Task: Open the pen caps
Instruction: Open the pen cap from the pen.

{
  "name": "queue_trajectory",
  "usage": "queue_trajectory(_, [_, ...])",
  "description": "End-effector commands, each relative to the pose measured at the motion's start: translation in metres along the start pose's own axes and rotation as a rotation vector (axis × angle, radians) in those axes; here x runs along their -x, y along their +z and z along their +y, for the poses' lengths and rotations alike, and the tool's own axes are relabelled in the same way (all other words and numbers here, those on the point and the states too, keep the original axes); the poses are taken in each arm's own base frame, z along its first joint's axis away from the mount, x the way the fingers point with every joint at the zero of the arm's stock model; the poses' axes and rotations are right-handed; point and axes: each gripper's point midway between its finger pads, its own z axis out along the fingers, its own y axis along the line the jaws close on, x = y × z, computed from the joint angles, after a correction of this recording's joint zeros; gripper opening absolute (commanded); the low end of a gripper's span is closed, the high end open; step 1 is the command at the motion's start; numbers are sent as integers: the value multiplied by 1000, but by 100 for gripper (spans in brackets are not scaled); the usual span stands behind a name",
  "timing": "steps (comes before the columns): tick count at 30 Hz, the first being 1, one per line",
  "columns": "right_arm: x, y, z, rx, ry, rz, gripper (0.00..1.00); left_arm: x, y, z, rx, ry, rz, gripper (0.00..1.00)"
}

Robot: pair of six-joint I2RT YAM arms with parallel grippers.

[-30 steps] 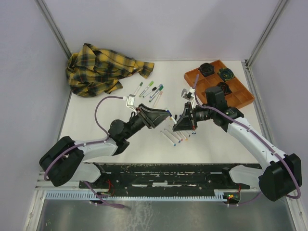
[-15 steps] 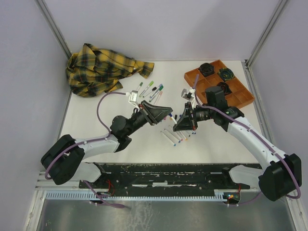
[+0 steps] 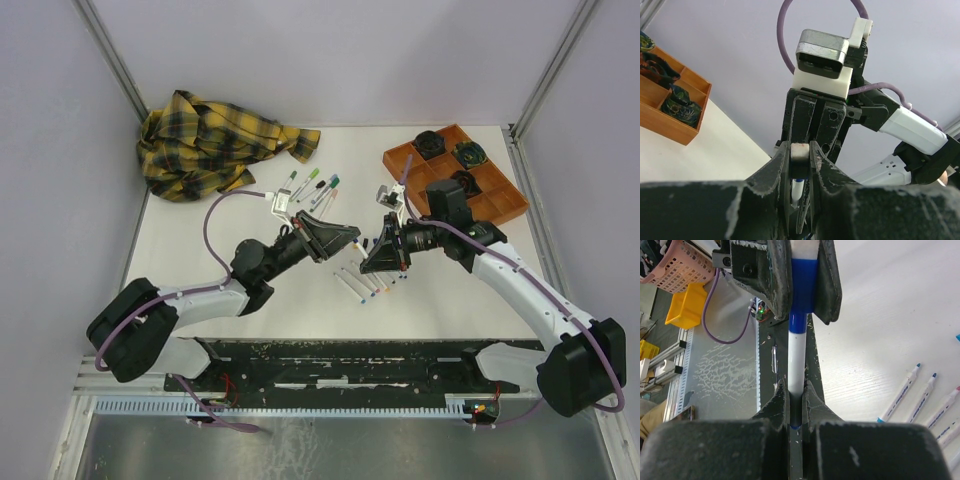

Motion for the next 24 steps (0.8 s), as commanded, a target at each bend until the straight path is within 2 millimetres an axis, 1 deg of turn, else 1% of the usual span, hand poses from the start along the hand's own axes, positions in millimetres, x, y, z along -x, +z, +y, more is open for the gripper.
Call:
queue_trajectory(1, [17, -2, 2, -1, -85, -22, 0, 27, 10, -16, -41, 51, -58, 3])
queue_trajectory(2, [17, -2, 2, -2, -87, -20, 0, 36, 11, -16, -35, 67, -79, 3])
queue_trajectory(4, [16, -1, 0, -9, -82, -16, 0, 63, 11, -11, -5, 112, -141, 3])
queue_trajectory(7, [13, 1, -5, -10, -65, -8, 0, 122, 8, -13, 17, 208, -270, 3])
queue_trajectory(8, [12, 2, -6, -8, -57, -5, 0, 146, 8, -19, 14, 249, -323, 3])
queue_trajectory(11, [9, 4, -12, -18, -39, 5, 0, 201, 7, -30, 29, 317, -447, 3])
queue_trajectory(13, [8, 4, -14, -23, -34, 12, 0, 227, 5, -37, 16, 333, -508, 3])
queue_trajectory(14, [8, 4, -16, -31, -35, 16, 0, 235, 4, -39, 13, 331, -528, 3])
queue_trajectory(16, [6, 2, -24, -81, -45, 32, 0, 242, 3, -43, 0, 338, -533, 3])
queue_trajectory(18, [1, -4, -49, -232, -59, 63, 0, 236, 2, -41, 6, 345, -501, 3])
queue_trajectory(19, [-3, -11, -65, -324, -68, 92, 0, 230, 1, -34, 26, 337, -477, 3])
queue_trajectory(22, [-16, -40, -116, -626, -79, 213, 0, 204, -11, -5, 105, 282, -413, 3])
queue_trajectory(24, [-31, -57, -144, -762, -78, 321, 0, 183, -21, 19, 170, 243, -364, 3])
